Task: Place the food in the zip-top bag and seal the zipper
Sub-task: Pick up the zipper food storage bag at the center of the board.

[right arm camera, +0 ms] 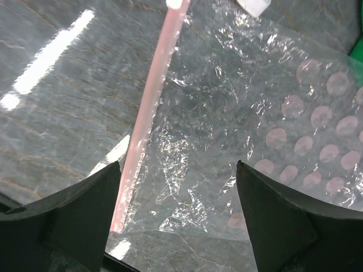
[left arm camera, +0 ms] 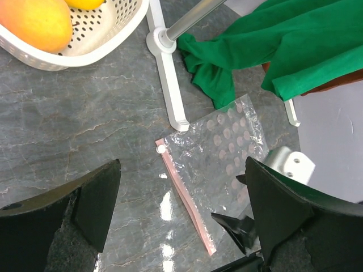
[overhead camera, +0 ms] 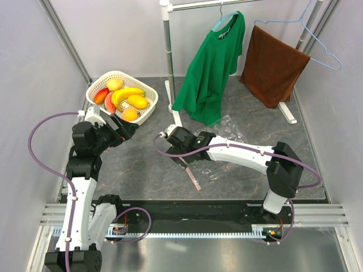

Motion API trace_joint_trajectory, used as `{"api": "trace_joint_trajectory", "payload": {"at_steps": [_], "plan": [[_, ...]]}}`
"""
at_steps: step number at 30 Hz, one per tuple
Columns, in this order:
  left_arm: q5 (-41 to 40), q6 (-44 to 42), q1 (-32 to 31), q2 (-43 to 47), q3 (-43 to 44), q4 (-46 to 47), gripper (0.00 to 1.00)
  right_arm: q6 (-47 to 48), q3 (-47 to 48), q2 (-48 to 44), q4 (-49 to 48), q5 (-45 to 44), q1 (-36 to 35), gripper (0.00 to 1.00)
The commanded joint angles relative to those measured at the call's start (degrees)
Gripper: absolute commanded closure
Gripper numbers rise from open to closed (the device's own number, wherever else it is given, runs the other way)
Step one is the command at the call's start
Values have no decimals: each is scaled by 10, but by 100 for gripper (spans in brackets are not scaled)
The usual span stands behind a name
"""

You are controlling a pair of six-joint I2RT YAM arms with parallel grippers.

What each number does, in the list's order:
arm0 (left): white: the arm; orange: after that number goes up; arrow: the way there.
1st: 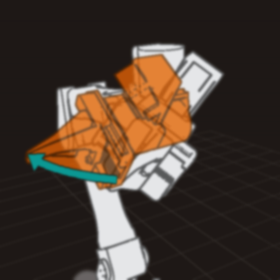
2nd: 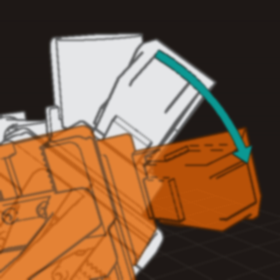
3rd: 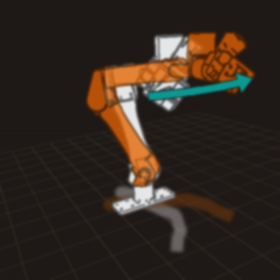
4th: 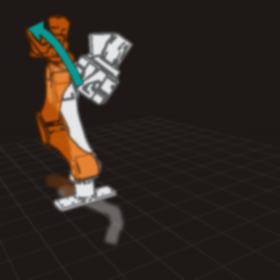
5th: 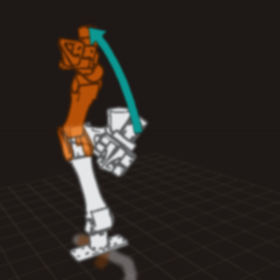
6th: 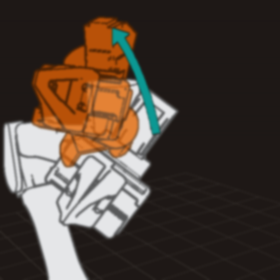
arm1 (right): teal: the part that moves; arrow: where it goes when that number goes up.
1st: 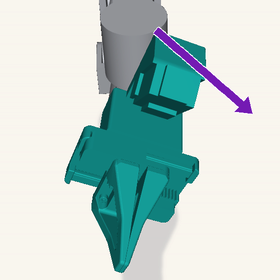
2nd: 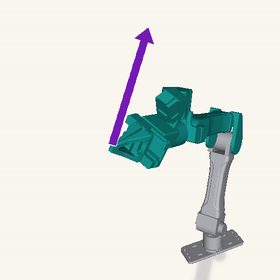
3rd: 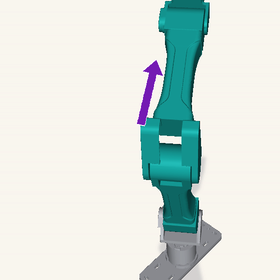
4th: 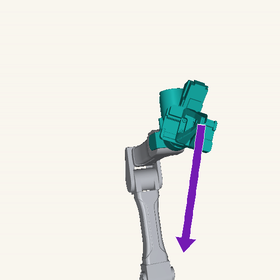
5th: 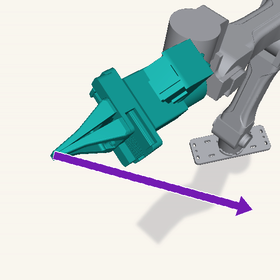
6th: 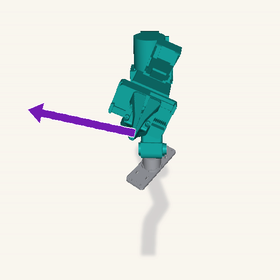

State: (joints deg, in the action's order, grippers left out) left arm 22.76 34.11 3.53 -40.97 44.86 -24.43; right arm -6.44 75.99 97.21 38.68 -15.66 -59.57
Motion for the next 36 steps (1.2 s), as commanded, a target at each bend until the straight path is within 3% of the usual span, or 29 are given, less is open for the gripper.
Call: {"api": "trace_joint_trajectory", "payload": {"at_steps": [1,17,22,26,36], "plan": [[-11,17,2,-4,14,-1,4,-46,27,40,29,-49,-5,12],[1,25,2,-15,-4,12,6,-65,75,141,42,-48,-33,30],[8,25,2,-17,-8,17,6,-67,82,158,42,-42,-33,39],[9,27,2,-18,-11,21,7,-66,89,167,40,-45,-32,39],[11,25,3,-25,-10,21,8,-71,90,187,38,-11,-13,53]]}}
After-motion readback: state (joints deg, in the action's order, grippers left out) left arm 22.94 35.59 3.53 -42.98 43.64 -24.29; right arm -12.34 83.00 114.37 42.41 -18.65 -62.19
